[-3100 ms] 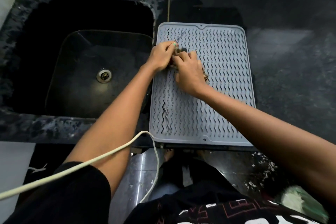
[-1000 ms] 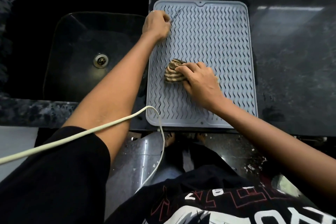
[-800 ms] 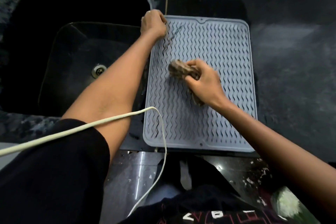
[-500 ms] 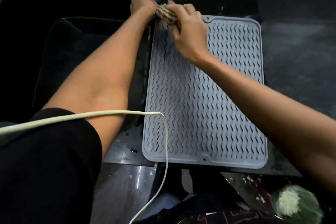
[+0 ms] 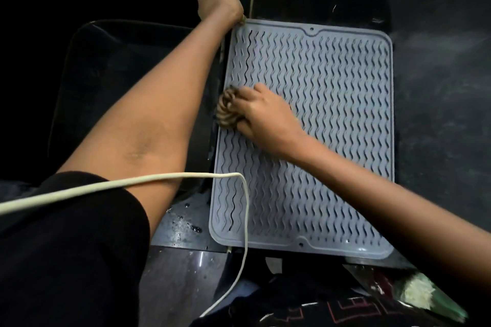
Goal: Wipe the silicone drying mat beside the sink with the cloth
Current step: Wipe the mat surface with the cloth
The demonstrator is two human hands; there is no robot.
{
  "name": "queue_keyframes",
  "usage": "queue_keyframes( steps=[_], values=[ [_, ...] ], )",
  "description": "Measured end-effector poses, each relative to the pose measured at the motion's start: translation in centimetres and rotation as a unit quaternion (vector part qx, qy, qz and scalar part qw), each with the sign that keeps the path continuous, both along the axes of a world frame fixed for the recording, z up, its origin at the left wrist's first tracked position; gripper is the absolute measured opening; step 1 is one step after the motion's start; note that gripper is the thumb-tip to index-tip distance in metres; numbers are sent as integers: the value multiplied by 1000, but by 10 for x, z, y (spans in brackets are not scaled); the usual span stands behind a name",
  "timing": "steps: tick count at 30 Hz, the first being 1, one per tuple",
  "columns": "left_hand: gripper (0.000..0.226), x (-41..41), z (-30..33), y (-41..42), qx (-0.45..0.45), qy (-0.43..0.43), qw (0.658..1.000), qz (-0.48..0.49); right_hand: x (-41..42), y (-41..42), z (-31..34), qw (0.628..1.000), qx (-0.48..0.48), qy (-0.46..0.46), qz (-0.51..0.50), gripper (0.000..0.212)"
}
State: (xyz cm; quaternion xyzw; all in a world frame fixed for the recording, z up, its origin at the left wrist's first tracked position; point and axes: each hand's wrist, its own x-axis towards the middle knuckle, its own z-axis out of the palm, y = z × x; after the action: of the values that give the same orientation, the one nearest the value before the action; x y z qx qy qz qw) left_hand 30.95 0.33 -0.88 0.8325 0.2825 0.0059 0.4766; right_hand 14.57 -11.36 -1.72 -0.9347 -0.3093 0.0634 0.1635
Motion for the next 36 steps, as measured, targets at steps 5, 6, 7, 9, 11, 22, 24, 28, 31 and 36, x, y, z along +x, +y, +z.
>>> queue_keyframes(
  steps=[5,6,7,9,11,22,24,28,31,36],
  values=[
    [34,1,1,-3,-43,-7,999,33,27,-5,14,987,143,14,-73,22],
    [32,3,1,-3,-66,-12,996,51,43,-5,14,979,159,-16,-126,25],
    [33,2,0,-4,-91,-19,994,64,60,-5,13,973,151,-41,-172,29],
    [35,0,-1,-4,-141,-18,986,83,86,-3,9,977,51,-50,-201,36],
    [21,1,-3,-2,-167,-8,982,91,97,0,3,986,-54,-24,-157,38],
    [28,2,-5,-3,55,50,997,-21,-5,-12,12,998,-27,19,53,32],
    [22,0,-2,-1,85,68,991,-74,-6,-20,12,997,34,64,20,33],
    [19,-19,19,8,97,64,974,-193,-15,-45,13,917,288,41,-273,32],
    [24,-44,34,10,70,206,916,-337,-29,-61,14,829,377,-5,-413,32],
    [23,-75,22,-4,20,335,798,-501,-52,-65,9,833,354,17,-424,32]
  ],
)
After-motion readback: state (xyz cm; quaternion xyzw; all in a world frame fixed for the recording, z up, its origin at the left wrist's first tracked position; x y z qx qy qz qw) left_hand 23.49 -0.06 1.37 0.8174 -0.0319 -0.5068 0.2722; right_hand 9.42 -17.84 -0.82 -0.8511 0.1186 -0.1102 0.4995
